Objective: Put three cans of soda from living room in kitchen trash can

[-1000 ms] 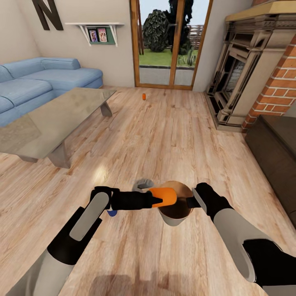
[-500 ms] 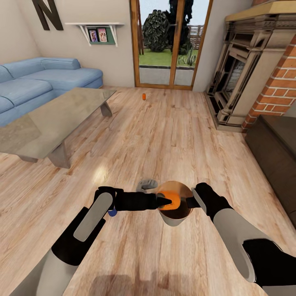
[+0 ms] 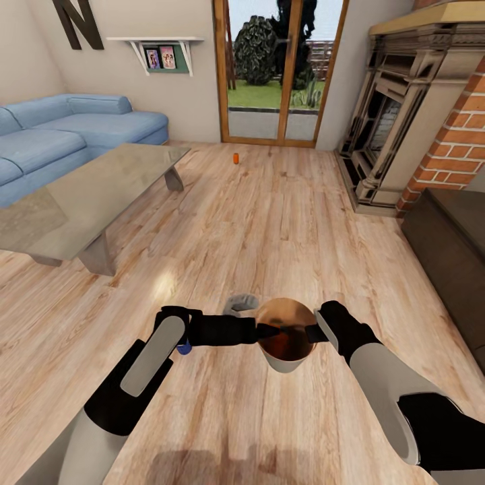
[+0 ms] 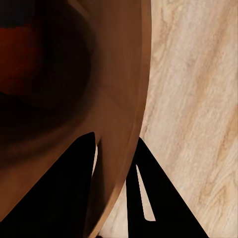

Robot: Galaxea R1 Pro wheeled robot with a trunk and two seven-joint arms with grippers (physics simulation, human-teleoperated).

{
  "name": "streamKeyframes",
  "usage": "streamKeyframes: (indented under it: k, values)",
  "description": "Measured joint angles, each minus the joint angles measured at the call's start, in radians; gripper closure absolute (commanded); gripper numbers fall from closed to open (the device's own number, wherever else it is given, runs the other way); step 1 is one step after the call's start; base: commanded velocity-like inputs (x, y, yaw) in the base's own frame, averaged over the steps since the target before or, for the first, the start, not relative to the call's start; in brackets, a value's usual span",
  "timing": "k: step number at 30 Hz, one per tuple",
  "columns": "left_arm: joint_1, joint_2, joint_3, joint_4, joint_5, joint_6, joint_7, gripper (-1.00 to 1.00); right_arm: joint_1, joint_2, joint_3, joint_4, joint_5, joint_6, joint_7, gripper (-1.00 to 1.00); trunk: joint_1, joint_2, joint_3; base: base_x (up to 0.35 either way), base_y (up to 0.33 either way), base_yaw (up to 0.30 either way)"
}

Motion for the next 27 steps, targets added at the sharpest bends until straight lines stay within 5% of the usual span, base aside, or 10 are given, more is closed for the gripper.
streamKeyframes:
  k: [8,13,16,27]
  values:
    - [0.001,0.008,0.012,0.0,-0.003,0.0,0.002,-1.0,0.0,0.0,-0.001,0.0,-0.004,0.0,0.0,1.0,0.0,0.0,0.0,0.0,0.0,0.0]
    - [0.003,0.041,0.017,0.0,-0.034,0.0,0.005,-1.0,0.001,-0.001,-0.001,0.0,-0.001,0.0,0.0,1.0,0.0,0.0,0.0,0.0,0.0,0.0]
    - [0.004,0.097,0.019,0.001,-0.074,0.0,0.006,-1.0,0.001,-0.002,-0.002,0.0,-0.003,0.0,0.001,1.0,0.0,0.0,0.0,0.0,0.0,0.0]
    - [0.02,0.216,0.02,0.019,-0.084,-0.001,0.007,-1.0,0.011,-0.006,-0.002,-0.001,-0.002,0.0,0.001,1.0,0.0,0.0,0.0,0.0,0.0,0.0]
